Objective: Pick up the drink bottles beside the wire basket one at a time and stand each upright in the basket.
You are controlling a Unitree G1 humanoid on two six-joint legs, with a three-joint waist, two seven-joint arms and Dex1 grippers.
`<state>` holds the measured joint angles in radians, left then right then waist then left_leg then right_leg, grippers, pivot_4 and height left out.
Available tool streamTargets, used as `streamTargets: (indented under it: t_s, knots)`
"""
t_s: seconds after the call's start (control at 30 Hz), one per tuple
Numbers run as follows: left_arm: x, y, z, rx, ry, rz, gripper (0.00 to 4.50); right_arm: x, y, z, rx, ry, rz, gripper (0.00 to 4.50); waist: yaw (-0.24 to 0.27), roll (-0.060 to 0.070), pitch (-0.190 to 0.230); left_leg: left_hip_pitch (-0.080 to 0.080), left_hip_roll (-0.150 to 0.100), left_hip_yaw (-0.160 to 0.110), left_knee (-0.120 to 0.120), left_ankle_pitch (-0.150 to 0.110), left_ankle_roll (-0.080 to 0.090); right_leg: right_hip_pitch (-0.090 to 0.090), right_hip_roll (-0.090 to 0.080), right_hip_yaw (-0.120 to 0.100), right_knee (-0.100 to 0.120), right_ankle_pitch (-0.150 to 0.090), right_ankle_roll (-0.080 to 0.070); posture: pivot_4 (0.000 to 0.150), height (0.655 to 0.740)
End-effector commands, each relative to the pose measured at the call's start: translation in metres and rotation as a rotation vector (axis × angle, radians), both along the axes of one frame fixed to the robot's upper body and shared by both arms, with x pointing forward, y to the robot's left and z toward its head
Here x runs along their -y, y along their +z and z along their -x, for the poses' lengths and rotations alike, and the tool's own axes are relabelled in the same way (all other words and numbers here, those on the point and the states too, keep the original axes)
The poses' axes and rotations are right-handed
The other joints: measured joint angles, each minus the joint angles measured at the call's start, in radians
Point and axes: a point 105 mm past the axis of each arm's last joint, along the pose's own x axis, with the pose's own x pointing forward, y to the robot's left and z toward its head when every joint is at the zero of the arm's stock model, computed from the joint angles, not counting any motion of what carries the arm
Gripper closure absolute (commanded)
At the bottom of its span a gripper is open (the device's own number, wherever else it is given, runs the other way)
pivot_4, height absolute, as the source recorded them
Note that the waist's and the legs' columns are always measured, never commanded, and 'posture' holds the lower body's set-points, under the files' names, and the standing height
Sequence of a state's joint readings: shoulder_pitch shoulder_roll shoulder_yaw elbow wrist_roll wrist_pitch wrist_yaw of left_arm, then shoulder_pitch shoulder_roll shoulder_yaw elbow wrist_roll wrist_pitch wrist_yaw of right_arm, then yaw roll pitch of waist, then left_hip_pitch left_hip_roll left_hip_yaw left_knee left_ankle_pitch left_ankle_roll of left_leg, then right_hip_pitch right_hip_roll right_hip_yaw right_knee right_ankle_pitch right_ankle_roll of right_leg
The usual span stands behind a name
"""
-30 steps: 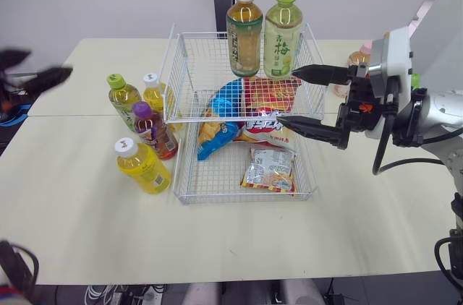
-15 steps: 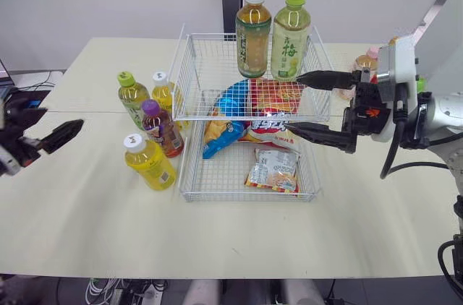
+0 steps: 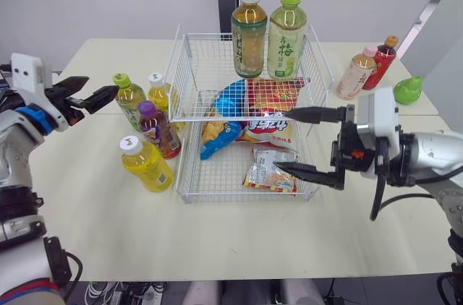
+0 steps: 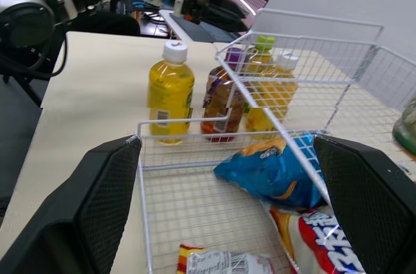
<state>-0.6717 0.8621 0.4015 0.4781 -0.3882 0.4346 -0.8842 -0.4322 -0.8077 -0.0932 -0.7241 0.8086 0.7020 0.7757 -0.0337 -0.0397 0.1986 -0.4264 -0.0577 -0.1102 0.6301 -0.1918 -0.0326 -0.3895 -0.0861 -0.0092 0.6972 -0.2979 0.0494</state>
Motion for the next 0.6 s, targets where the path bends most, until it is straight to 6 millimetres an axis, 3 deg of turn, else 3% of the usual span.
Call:
streamTargets:
  t_s: [0.03,0.43,0.6]
  knots:
    - [0.005,0.009,-0.010,0.029,-0.016,-0.032,0.02,-0.010,0.009,0.010,0.076,0.001,-0.021,0.00,0.000,0.000,0.000,0.000,0.000,0.000,0.000,0.000,0.000,0.000,0.000,0.000,0.000,0.000,0.000,0.150,0.7378]
    - [0.008,0.007,-0.040,0.028,0.033,-0.038,0.02,-0.021,0.018,0.013,0.081,-0.015,-0.046,0.00,0.000,0.000,0.000,0.000,0.000,-0.001,0.000,0.000,0.000,0.000,0.001,-0.001,0.000,0.000,0.000,0.150,0.7378]
    - [0.010,0.005,-0.043,0.021,0.020,-0.038,1.23,-0.021,0.021,0.012,0.077,-0.014,-0.048,0.00,0.000,0.000,0.000,0.000,0.000,-0.001,0.000,0.000,0.000,0.000,0.001,-0.001,0.000,0.000,0.000,0.150,0.7378]
